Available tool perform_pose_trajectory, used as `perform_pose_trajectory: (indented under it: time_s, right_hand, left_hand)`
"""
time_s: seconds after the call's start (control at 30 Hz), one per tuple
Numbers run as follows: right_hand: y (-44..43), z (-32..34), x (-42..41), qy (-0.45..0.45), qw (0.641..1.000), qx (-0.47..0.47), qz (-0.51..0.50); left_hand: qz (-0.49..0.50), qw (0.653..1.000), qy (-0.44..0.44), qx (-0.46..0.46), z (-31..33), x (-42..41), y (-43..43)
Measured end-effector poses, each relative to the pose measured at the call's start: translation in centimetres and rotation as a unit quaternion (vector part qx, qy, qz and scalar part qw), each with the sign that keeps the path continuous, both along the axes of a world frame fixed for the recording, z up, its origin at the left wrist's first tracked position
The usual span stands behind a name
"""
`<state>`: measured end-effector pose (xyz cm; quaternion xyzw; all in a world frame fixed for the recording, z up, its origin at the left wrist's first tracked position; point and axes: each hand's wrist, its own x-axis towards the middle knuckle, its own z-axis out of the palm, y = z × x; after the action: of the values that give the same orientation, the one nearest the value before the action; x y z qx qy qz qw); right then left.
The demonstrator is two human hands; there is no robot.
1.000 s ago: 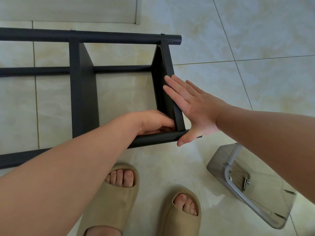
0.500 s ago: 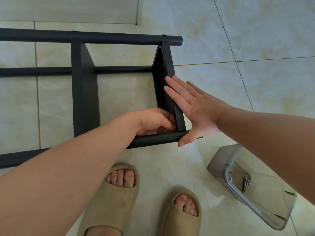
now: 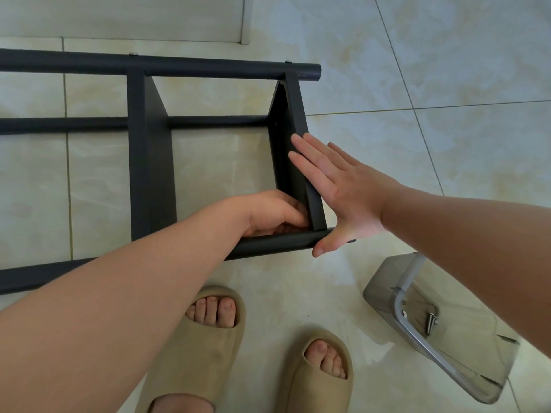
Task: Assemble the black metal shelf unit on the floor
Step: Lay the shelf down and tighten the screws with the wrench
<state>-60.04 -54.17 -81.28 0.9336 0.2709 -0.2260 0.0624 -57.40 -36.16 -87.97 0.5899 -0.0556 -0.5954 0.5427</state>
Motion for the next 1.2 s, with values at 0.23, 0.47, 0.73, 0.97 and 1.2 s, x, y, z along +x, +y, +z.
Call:
perform_pose_trajectory:
  time_s: [0.23, 0.47, 0.73, 0.97, 1.2]
  right_hand:
    - [-0.04, -0.05, 0.02, -0.001, 1.0, 0.002, 0.0]
    - [-0.12, -0.11, 0.0, -0.002, 1.0, 0.008, 0.0]
    - [-0.12, -0.16, 0.02, -0.004, 1.0, 0.006, 0.002]
    - [-0.09, -0.22, 0.0, -0.004, 1.0, 0.009, -0.001]
    - [-0.12, -0.28, -0.02, -0.01, 1.0, 0.014, -0.003]
  left_hand:
    - [0.0, 0.999, 0.05, -0.021, 0.2, 0.11, 0.04]
    - [-0.006, 1.0, -0.008, 0.008, 0.14, -0.13, -0.03]
    - [0.014, 0.998, 0.048, -0.044, 0.46, 0.1, 0.07]
    - [-0.008, 1.0, -0.006, -0.002, 0.7, -0.26, -0.11]
    - [0.017, 1.0, 0.008, 0.001, 0.6, -0.1, -0.23]
